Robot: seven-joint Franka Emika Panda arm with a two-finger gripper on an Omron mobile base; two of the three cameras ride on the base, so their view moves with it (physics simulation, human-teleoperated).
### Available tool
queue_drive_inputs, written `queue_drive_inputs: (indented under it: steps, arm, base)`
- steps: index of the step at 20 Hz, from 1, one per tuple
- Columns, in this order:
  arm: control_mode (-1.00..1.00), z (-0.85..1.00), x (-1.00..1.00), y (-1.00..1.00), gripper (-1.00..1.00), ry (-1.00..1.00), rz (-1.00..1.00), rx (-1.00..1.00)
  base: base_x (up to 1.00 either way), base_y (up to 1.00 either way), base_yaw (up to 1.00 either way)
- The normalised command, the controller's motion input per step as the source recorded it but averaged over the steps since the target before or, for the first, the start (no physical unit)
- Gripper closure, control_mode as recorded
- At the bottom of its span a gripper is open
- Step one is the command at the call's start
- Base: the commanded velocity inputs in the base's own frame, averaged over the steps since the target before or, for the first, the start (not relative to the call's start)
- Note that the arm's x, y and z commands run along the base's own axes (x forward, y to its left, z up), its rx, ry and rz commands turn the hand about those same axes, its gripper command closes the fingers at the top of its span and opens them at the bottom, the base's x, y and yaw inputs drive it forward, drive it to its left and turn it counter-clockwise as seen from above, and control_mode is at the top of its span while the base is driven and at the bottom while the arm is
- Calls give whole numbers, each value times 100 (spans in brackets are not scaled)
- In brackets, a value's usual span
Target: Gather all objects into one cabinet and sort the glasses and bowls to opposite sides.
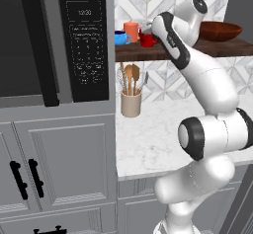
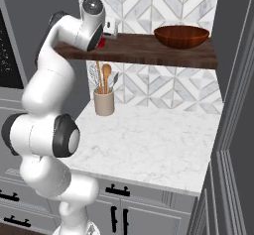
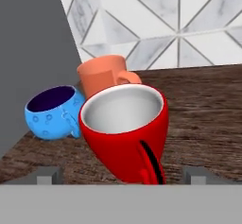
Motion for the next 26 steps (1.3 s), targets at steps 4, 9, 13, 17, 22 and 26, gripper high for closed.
queue_drive_inputs:
  steps: [4, 9, 13, 17, 22, 26]
  arm:
    - [-100, 3, -95, -16, -100, -4, 0, 0]
    - [-100, 0, -100, -29, -100, -4, 0, 0]
    - [-100, 0, -98, -18, -100, -1, 0, 0]
    - [-100, 0, -98, -15, -100, 0, 0, 0]
    - [-100, 0, -100, -2, -100, 0, 0, -1]
    - [-100, 0, -100, 0, -100, -1, -1, -3]
  base:
    - [0, 0, 0]
    - [0, 0, 0]
    - [0, 0, 0]
    - [0, 0, 0]
    - [0, 0, 0]
    - [0, 0, 0]
